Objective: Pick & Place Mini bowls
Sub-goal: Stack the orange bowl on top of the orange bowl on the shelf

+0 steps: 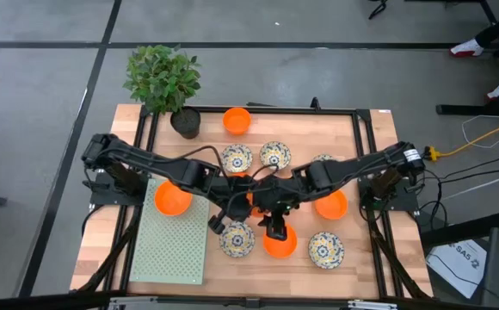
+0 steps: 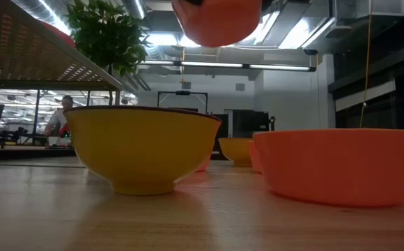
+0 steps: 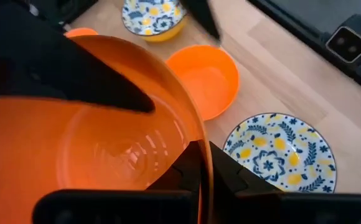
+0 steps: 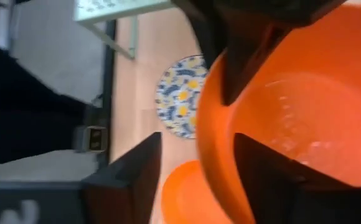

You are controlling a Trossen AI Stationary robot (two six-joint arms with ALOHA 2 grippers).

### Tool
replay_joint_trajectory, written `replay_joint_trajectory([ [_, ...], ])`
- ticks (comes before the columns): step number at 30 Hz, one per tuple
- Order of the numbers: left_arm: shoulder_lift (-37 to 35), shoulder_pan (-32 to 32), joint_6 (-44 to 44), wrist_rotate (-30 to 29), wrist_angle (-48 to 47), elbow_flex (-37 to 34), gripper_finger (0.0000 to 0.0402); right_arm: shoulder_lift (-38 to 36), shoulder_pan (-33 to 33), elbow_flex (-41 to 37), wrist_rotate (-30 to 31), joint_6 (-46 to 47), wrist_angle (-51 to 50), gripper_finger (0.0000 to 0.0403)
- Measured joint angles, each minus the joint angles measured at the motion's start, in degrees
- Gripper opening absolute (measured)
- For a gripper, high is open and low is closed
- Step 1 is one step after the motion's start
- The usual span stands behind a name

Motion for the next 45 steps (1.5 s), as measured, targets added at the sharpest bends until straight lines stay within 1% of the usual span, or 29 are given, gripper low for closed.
replay_joint_trajectory([
  [2,-0.84,-0.03,0.37,-2.03,-0.37,0.0,0.0003,-0.11,-0.22,1.62,-0.67,1.27,-2.29,0.0241],
  [4,-2.23,-0.03,0.49,-3.65,-1.52,-0.02,0.0003,-0.11,-0.27,3.61,1.94,3.46,-5.08,0.0256],
  [6,-3.76,-0.03,0.5,-4.67,-2.67,-0.02,0.0003,-0.12,0.23,5.88,4.51,3.7,-7.77,0.0262],
  [11,-7.9,0.05,0.13,-7.2,-7.62,-0.02,0.0003,-0.2,1.88,10.17,11.97,3.68,-9.35,0.0256],
  [14,-10.41,0.05,-1.87,-8.07,-11.26,-0.02,0.0003,-0.22,2.61,12.41,15.05,3.87,-10.43,0.0247],
  [16,-12.3,0.1,-3.35,-9.06,-13.54,0.01,0.0003,-0.24,2.99,13.27,14.75,4.59,-12.85,0.0241],
  [21,-13.27,0.08,-4.22,-11.57,-19.66,-0.04,0.0003,-0.18,2.92,15.67,15.14,5.37,-9.82,0.0228],
  [25,-14.93,0.08,-5.41,-12.33,-23.24,-0.04,0.0003,-0.17,2.94,16.09,15.36,5.64,-10.8,0.0221],
  [31,-19.87,-0.58,-7.6,-14.91,-25.05,-0.04,0.0003,-0.17,3.04,16.16,15.44,6.46,-13.24,0.0214],
  [38,-26.7,-2.95,-15.04,-15.04,-25.64,-0.04,0.0003,-0.17,3.05,16.17,15.1,8.18,-13.66,0.0213],
  [45,-30.27,-6.85,-20.58,-14.11,-27.78,-0.04,0.0003,-0.17,3.03,16.18,14.99,8.18,-13.37,0.0213],
])
